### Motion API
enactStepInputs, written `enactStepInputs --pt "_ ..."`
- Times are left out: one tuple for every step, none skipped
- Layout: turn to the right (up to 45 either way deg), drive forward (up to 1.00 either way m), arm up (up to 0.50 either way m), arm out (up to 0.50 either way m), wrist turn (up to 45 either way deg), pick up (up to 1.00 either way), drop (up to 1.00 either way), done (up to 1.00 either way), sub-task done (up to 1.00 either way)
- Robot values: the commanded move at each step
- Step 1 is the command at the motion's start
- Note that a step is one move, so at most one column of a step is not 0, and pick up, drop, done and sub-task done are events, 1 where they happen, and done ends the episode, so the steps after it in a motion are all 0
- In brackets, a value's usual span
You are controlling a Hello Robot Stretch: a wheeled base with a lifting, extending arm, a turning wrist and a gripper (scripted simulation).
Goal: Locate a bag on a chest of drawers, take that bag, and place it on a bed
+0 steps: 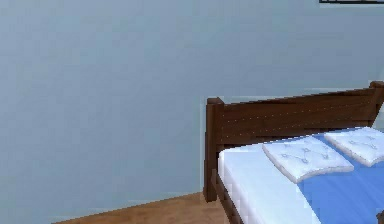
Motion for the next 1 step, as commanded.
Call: enactStepInputs --pt "0.0 0.00 0.00 0.00 0.0 0.00 1.00 0.00 0.00"
